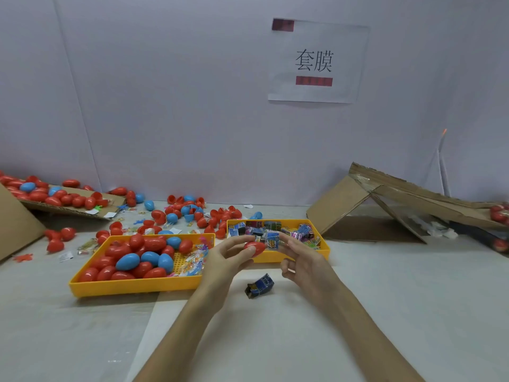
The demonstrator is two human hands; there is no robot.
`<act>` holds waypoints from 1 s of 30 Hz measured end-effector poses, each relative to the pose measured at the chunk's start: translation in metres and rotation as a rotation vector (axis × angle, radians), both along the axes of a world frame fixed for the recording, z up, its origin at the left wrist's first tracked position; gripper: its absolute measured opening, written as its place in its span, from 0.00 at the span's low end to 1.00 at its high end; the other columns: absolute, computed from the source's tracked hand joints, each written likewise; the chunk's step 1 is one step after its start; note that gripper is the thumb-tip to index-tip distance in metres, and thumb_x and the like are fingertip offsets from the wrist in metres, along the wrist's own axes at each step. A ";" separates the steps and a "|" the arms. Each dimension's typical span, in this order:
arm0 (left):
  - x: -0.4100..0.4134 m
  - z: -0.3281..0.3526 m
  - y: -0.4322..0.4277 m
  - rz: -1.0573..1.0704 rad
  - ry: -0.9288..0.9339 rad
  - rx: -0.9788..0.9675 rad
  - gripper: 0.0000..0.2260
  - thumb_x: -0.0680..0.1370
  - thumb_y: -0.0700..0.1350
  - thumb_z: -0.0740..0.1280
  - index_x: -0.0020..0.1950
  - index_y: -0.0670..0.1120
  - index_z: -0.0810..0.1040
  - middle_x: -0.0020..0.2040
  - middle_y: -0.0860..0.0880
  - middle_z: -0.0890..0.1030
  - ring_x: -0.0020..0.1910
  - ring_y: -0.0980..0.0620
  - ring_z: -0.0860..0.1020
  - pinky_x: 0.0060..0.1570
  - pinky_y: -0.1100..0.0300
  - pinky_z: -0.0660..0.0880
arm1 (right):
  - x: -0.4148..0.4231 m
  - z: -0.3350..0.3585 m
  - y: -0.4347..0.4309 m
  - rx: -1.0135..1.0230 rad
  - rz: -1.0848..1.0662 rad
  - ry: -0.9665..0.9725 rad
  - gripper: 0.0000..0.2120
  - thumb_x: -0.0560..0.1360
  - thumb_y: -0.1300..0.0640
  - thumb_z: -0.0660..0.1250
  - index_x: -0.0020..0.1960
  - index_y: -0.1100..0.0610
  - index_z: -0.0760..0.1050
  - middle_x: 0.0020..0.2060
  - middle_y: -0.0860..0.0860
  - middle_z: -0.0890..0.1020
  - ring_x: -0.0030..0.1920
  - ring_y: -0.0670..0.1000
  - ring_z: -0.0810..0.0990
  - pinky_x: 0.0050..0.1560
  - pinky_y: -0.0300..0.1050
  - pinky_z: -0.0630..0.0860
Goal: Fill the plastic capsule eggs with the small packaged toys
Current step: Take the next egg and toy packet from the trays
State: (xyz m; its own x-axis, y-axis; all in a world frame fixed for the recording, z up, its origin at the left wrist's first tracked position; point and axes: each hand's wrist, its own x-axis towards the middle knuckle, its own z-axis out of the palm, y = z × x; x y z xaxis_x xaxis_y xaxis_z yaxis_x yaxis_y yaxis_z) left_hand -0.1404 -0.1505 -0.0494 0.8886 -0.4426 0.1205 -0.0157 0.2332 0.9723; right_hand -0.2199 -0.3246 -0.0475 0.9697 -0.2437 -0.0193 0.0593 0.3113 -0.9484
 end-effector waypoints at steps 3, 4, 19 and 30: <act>0.001 0.000 0.003 -0.010 -0.026 -0.015 0.12 0.75 0.42 0.75 0.58 0.50 0.83 0.52 0.51 0.86 0.54 0.52 0.84 0.47 0.62 0.81 | 0.000 0.000 0.001 0.014 0.007 -0.007 0.19 0.71 0.48 0.69 0.61 0.50 0.82 0.52 0.53 0.83 0.32 0.50 0.76 0.40 0.43 0.76; 0.002 0.000 0.004 -0.007 -0.039 -0.009 0.12 0.75 0.42 0.75 0.58 0.50 0.83 0.51 0.52 0.86 0.53 0.53 0.84 0.48 0.61 0.81 | 0.000 0.001 0.002 0.016 0.015 -0.009 0.17 0.71 0.48 0.69 0.59 0.50 0.84 0.50 0.51 0.84 0.32 0.50 0.76 0.39 0.43 0.76; -0.001 0.003 0.006 0.050 -0.176 0.087 0.12 0.75 0.40 0.75 0.54 0.54 0.83 0.52 0.55 0.85 0.53 0.55 0.83 0.48 0.60 0.81 | -0.002 0.001 0.004 -0.114 0.056 -0.007 0.14 0.72 0.46 0.69 0.54 0.49 0.86 0.48 0.54 0.86 0.38 0.52 0.83 0.38 0.41 0.76; -0.004 0.003 0.007 -0.062 -0.276 0.207 0.16 0.76 0.38 0.75 0.53 0.59 0.82 0.51 0.59 0.84 0.49 0.63 0.83 0.42 0.68 0.78 | -0.001 -0.002 0.003 -0.204 0.077 -0.006 0.16 0.74 0.47 0.69 0.57 0.54 0.85 0.51 0.60 0.85 0.41 0.53 0.83 0.38 0.41 0.75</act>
State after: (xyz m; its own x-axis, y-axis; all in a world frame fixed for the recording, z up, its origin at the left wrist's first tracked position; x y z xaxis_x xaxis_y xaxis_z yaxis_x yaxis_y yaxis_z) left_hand -0.1439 -0.1430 -0.0468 0.8056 -0.5350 0.2545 -0.2762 0.0407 0.9602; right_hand -0.2210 -0.3216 -0.0495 0.9855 -0.1674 0.0283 0.0483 0.1167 -0.9920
